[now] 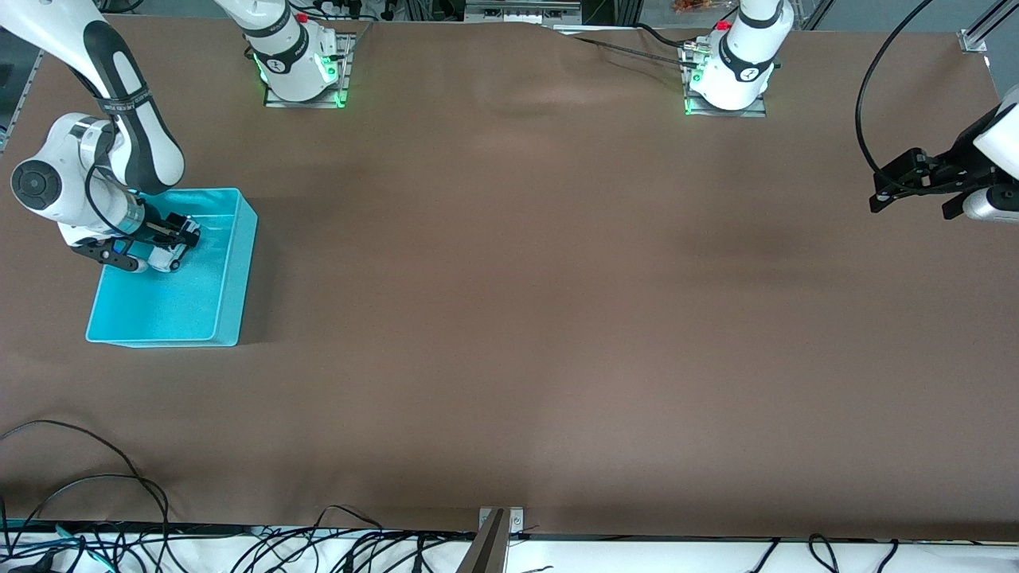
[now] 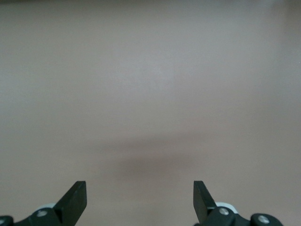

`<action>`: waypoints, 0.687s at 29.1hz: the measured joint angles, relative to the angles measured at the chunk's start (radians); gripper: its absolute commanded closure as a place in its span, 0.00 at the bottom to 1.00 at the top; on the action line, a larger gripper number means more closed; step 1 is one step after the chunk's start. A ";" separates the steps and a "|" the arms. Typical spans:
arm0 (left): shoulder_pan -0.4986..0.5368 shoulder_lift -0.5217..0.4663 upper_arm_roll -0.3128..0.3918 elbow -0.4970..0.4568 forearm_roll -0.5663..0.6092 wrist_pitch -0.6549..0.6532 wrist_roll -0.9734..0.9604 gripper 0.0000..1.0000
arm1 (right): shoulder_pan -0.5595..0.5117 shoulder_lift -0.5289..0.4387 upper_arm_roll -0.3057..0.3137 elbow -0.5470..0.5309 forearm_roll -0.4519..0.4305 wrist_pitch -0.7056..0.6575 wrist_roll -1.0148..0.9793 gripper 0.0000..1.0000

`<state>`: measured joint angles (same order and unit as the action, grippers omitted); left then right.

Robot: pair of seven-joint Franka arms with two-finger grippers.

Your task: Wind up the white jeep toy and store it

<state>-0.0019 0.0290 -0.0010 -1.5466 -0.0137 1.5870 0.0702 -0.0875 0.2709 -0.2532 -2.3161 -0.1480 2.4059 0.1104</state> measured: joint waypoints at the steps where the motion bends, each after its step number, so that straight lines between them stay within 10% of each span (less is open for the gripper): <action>1: 0.000 0.002 0.000 0.003 0.000 0.000 0.000 0.00 | 0.000 -0.014 0.005 0.003 0.000 -0.020 0.000 0.00; 20: 0.000 0.012 0.000 0.013 0.000 0.000 0.000 0.00 | 0.002 -0.348 0.086 0.098 0.002 -0.361 -0.010 0.00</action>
<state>-0.0021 0.0408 -0.0010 -1.5336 -0.0136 1.5869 0.0702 -0.0852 -0.0774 -0.1673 -2.2180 -0.1455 2.0448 0.1000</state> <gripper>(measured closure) 0.000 0.000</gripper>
